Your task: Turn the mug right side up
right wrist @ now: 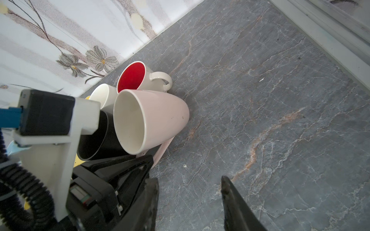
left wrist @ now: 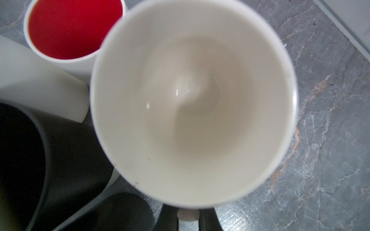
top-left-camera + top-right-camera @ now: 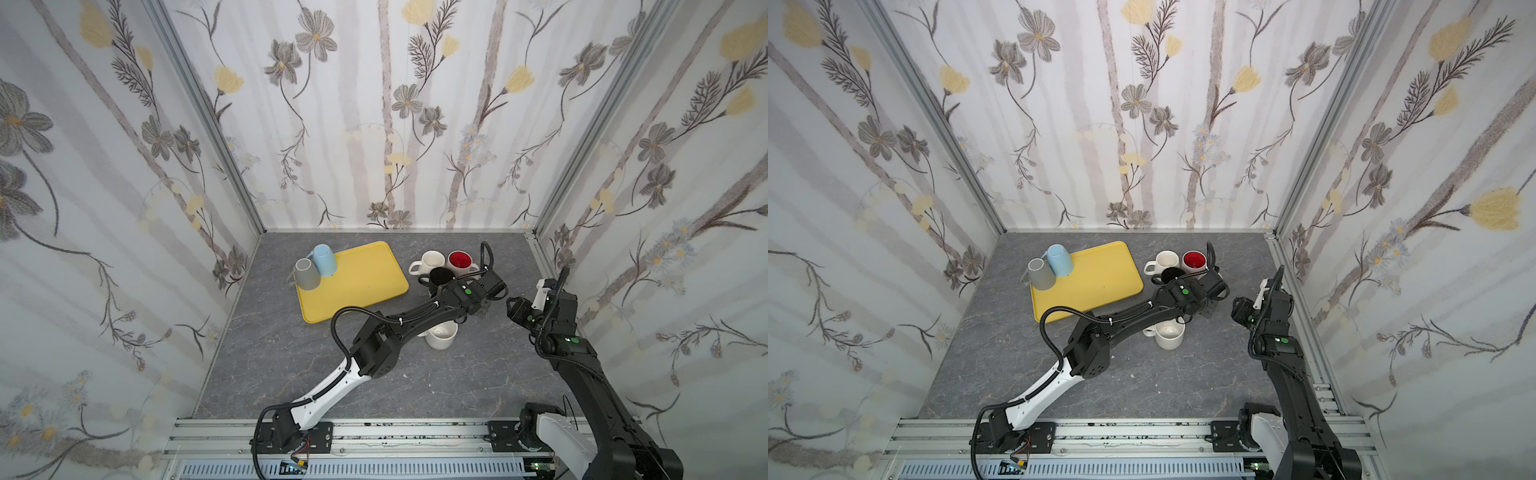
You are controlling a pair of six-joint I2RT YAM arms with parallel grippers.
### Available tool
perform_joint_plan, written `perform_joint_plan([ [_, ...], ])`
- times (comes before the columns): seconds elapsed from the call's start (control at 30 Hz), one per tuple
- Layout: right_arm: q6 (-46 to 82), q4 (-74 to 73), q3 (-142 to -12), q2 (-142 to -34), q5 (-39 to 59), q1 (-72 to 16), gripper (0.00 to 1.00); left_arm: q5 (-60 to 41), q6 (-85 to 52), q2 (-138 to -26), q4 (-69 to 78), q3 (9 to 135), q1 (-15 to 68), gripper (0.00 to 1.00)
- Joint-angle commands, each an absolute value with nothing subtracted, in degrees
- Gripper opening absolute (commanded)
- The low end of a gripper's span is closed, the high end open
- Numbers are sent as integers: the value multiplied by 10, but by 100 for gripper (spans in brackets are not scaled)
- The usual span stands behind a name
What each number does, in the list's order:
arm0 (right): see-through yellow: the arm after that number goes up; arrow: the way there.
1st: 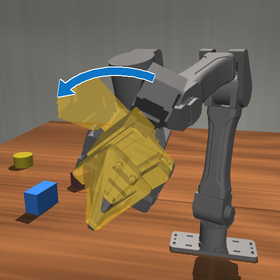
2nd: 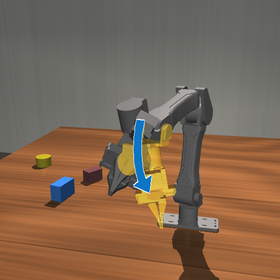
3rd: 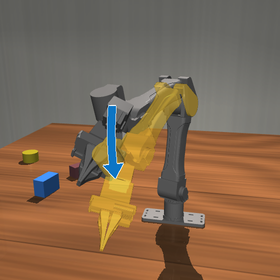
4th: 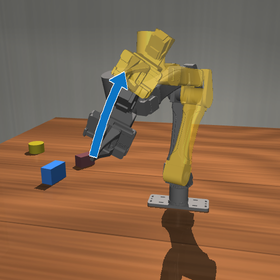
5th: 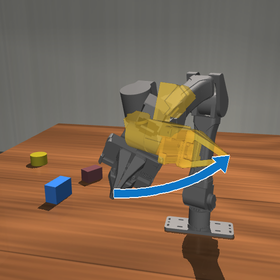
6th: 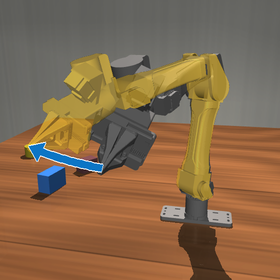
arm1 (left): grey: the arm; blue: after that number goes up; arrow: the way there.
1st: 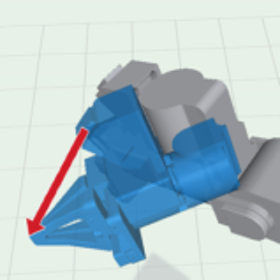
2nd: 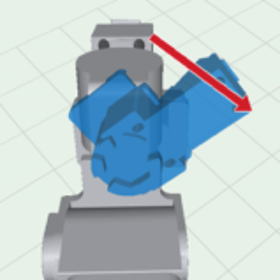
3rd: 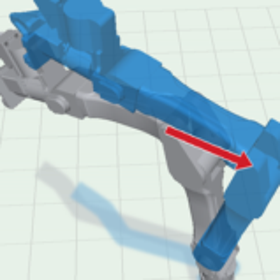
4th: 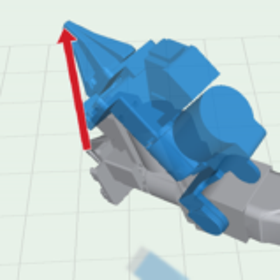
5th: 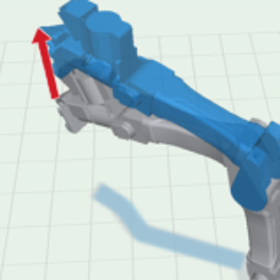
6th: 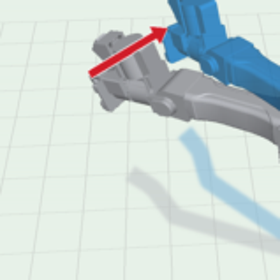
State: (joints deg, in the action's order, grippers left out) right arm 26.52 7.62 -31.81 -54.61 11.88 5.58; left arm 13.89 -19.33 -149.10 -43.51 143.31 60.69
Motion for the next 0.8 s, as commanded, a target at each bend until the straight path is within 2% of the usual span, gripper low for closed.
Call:
perform_joint_plan([
  [0.0, 268, 43, -315, -555, 142, 55, 49, 168, -204, -1490, -428, 1434, 602, 6],
  [0.5, 269, 25, -310, -582, 158, 55, 49, 166, -215, -1491, -430, 1427, 592, 13],
  [0.77, 270, 13, -310, -598, 163, 55, 49, 161, -216, -1489, -431, 1427, 592, 20],
])
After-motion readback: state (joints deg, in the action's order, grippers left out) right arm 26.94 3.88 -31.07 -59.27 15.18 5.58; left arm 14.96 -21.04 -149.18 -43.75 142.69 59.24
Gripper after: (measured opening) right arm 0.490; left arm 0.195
